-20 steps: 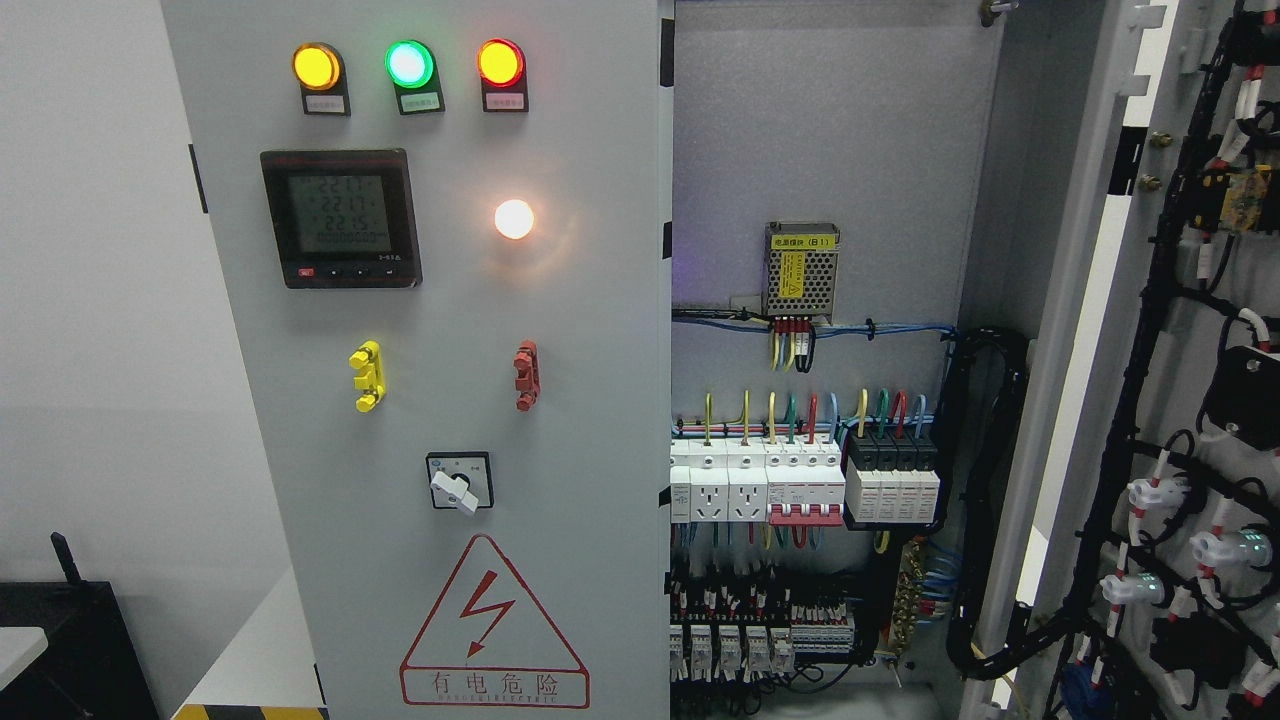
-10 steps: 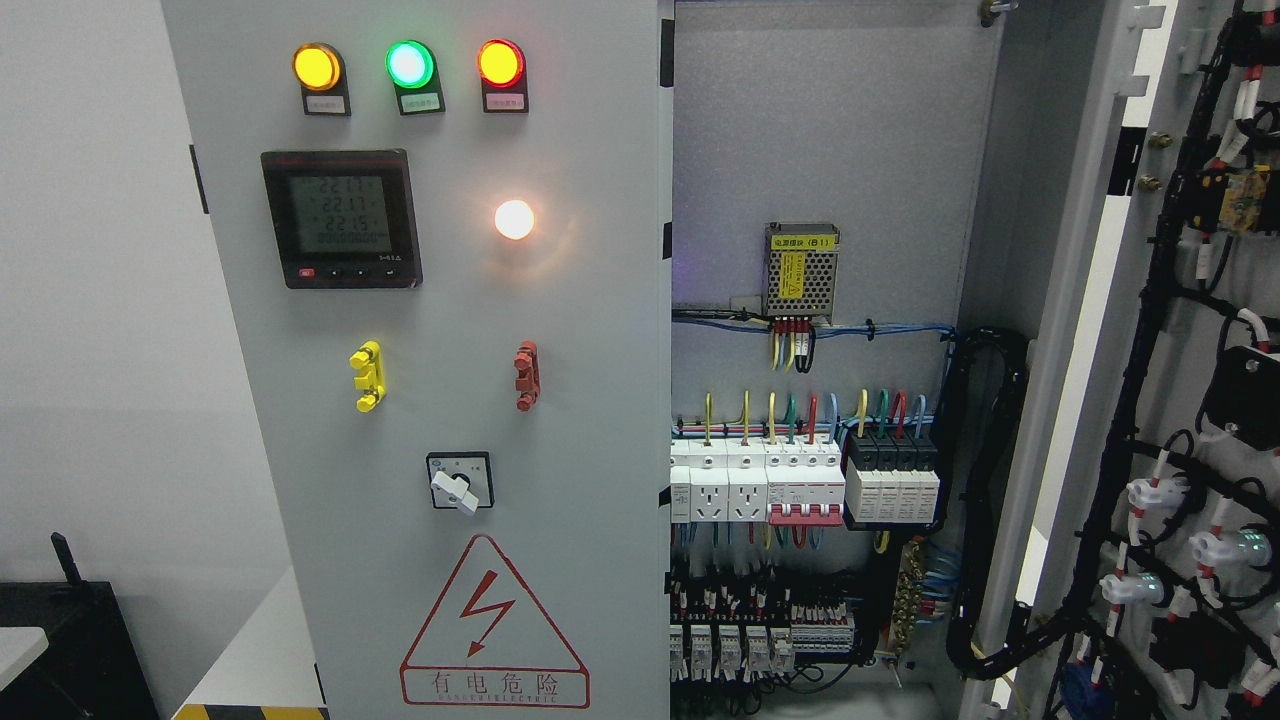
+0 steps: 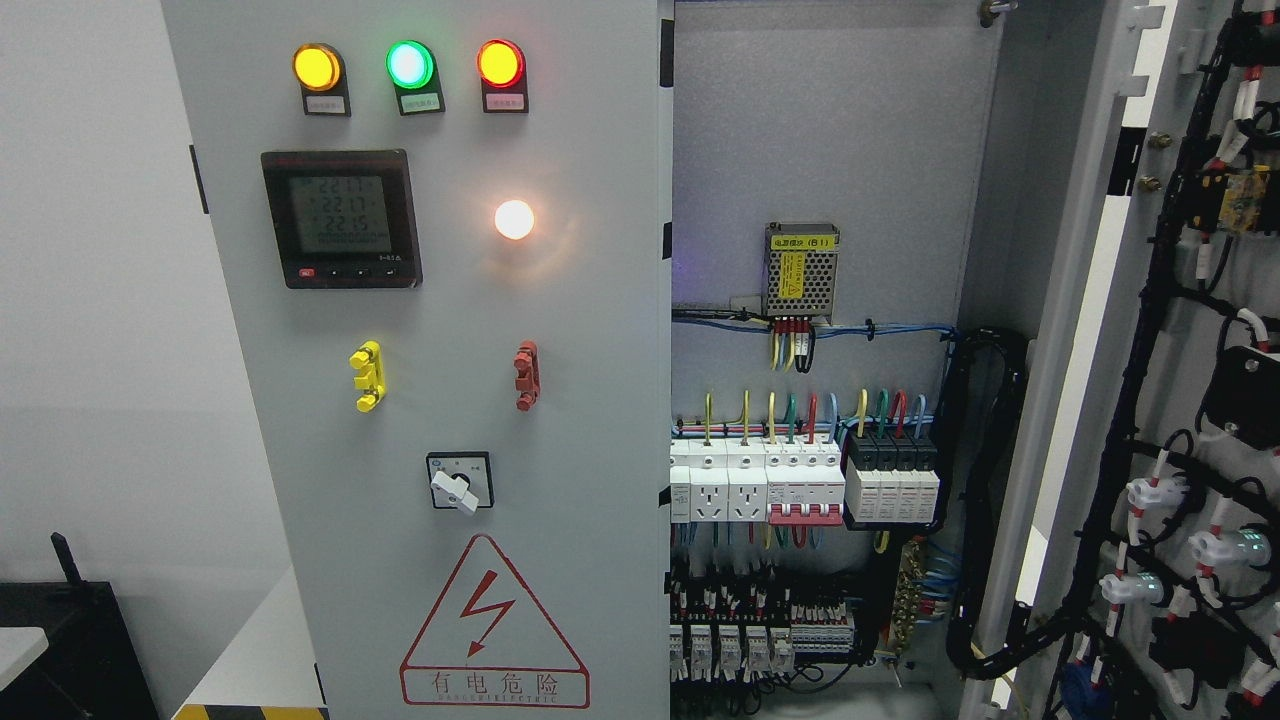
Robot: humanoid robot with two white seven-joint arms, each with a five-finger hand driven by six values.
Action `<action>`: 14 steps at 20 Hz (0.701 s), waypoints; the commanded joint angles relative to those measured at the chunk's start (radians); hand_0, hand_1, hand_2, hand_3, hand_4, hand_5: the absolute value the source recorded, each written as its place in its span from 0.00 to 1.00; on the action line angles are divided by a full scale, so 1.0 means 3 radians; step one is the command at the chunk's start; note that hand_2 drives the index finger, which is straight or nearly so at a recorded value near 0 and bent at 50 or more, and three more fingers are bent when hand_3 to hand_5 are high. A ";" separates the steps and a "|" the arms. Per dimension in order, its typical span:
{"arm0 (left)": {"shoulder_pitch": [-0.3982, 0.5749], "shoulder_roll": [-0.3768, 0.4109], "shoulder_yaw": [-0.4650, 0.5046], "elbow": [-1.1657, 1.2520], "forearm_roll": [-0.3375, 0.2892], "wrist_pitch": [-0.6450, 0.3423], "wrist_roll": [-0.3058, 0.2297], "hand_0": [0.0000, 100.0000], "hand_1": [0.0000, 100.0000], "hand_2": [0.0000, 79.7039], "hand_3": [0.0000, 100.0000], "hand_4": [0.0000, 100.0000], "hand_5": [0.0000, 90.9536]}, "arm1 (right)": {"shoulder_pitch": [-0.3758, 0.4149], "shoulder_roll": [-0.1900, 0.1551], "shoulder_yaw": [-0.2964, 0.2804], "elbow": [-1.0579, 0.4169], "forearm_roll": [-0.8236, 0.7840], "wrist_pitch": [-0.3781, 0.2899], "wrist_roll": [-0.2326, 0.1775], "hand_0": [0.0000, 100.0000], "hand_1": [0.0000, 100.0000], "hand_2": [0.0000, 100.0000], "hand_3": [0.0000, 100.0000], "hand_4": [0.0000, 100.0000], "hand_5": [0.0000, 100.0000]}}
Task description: Open door with both hands
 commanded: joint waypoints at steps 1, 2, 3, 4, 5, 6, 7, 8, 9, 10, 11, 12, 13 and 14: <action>0.0000 -0.0113 -0.0001 0.0002 0.0000 -0.0001 0.0003 0.00 0.00 0.00 0.00 0.00 0.00 | 0.0056 -0.0222 0.0105 -0.0762 0.0005 -0.0201 -0.0001 0.38 0.00 0.00 0.00 0.00 0.00; 0.0000 -0.0113 -0.0001 0.0002 0.0000 -0.0001 -0.0002 0.00 0.00 0.00 0.00 0.00 0.00 | 0.0026 -0.0222 0.0105 -0.0814 0.0005 -0.0207 -0.0001 0.38 0.00 0.00 0.00 0.00 0.00; 0.0000 -0.0113 -0.0001 0.0002 0.0000 -0.0001 -0.0002 0.00 0.00 0.00 0.00 0.00 0.00 | -0.0020 -0.0212 0.0105 -0.0850 0.0005 -0.0222 -0.0001 0.38 0.00 0.00 0.00 0.00 0.00; 0.0000 -0.0113 -0.0001 0.0002 0.0000 -0.0001 -0.0002 0.00 0.00 0.00 0.00 0.00 0.00 | -0.0096 -0.0207 0.0105 -0.0880 0.0005 -0.0242 -0.0006 0.38 0.00 0.00 0.00 0.00 0.00; 0.0000 -0.0113 -0.0001 0.0002 0.0000 -0.0001 -0.0002 0.00 0.00 0.00 0.00 0.00 0.00 | -0.0168 -0.0187 0.0100 -0.0901 0.0005 -0.0278 -0.0006 0.38 0.00 0.00 0.00 0.00 0.00; 0.0000 -0.0113 -0.0001 0.0002 0.0000 -0.0001 0.0003 0.00 0.00 0.00 0.00 0.00 0.00 | -0.0255 -0.0176 0.0095 -0.0906 0.0005 -0.0319 -0.0011 0.38 0.00 0.00 0.00 0.00 0.00; 0.0000 -0.0113 -0.0001 0.0002 0.0000 -0.0001 -0.0002 0.00 0.00 0.00 0.00 0.00 0.00 | -0.0357 -0.0166 0.0079 -0.0911 0.0005 -0.0375 -0.0016 0.38 0.00 0.00 0.00 0.00 0.00; 0.0000 -0.0113 -0.0001 0.0002 0.0000 -0.0001 -0.0002 0.00 0.00 0.00 0.00 0.00 0.00 | -0.0434 -0.0161 0.0069 -0.0916 0.0005 -0.0406 -0.0016 0.38 0.00 0.00 0.00 0.00 0.00; 0.0000 -0.0113 -0.0001 0.0002 0.0000 -0.0001 0.0003 0.00 0.00 0.00 0.00 0.00 0.00 | -0.0516 -0.0151 0.0064 -0.0921 0.0005 -0.0411 -0.0016 0.38 0.00 0.00 0.00 0.00 0.00; 0.0000 -0.0113 -0.0001 0.0002 0.0000 -0.0001 0.0003 0.00 0.00 0.00 0.00 0.00 0.00 | -0.0582 -0.0125 0.0064 -0.0916 0.0005 -0.0406 -0.0016 0.38 0.00 0.00 0.00 0.00 0.00; 0.0000 -0.0113 -0.0001 0.0002 0.0000 -0.0001 -0.0002 0.00 0.00 0.00 0.00 0.00 0.00 | -0.0654 -0.0095 0.0064 -0.0916 0.0005 -0.0376 -0.0016 0.38 0.00 0.00 0.00 0.00 0.00; 0.0000 -0.0113 -0.0001 0.0002 0.0000 -0.0001 -0.0002 0.00 0.00 0.00 0.00 0.00 0.00 | -0.0695 -0.0079 0.0064 -0.0916 0.0000 -0.0355 -0.0016 0.38 0.00 0.00 0.00 0.00 0.00; 0.0000 -0.0113 -0.0001 0.0002 0.0000 -0.0001 -0.0002 0.00 0.00 0.00 0.00 0.00 0.00 | -0.0751 -0.0079 0.0074 -0.0901 0.0000 -0.0350 -0.0011 0.38 0.00 0.00 0.00 0.00 0.00; 0.0000 -0.0113 -0.0001 0.0002 0.0000 -0.0001 -0.0002 0.00 0.00 0.00 0.00 0.00 0.00 | -0.0823 -0.0079 0.0089 -0.0886 0.0000 -0.0350 -0.0006 0.38 0.00 0.00 0.00 0.00 0.00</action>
